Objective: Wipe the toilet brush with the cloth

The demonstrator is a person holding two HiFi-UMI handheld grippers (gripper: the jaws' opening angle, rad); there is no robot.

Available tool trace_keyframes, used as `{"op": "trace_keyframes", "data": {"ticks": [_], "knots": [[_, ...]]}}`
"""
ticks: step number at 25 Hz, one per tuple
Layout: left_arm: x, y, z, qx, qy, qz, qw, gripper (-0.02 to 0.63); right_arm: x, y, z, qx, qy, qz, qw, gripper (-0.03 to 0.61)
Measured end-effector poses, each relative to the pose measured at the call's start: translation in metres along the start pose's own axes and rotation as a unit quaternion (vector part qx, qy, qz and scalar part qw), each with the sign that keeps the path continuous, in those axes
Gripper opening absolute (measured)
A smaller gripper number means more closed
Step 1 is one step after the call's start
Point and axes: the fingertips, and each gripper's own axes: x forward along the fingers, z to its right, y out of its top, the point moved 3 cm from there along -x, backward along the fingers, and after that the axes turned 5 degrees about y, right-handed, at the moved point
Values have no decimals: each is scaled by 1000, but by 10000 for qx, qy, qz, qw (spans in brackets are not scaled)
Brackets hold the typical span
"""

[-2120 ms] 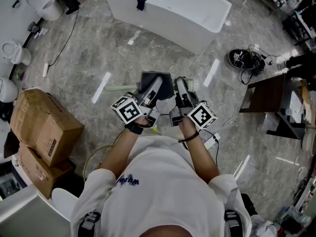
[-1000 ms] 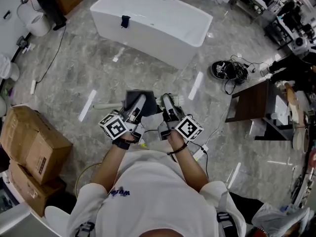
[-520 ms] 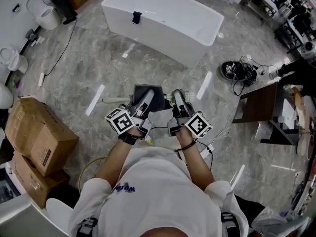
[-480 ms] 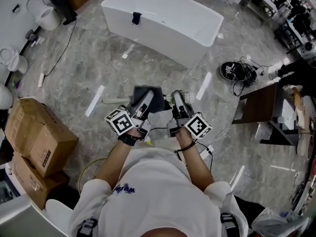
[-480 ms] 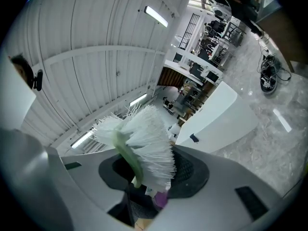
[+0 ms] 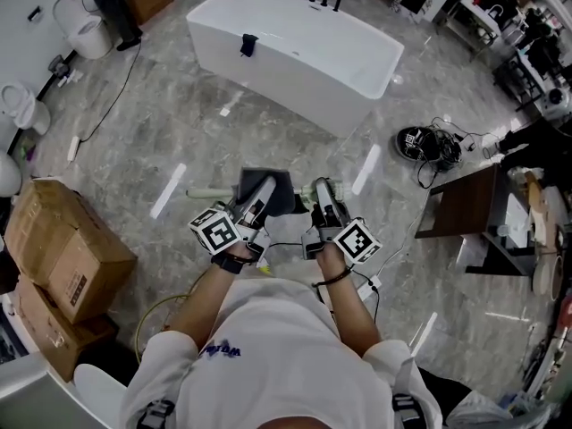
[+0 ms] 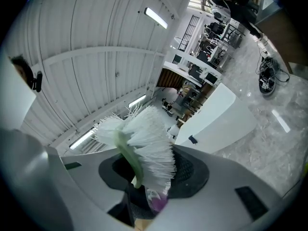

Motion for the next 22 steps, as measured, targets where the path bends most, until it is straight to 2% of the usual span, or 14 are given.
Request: {"op": "trace_keyframes", "data": {"ticks": [10,17,22], "knots": [[-3,2,-3,-57,42,48,10000,75,-2,3,4,-72,-57,-56,9999,164],[-2,3,1,39,4,62,10000,76,-4,7,6,-73,-70,-29,9999,164],[-2,4,1,50,-11,86,10000,77,-4,11,5,-231,-39,-139,9996,166]]}}
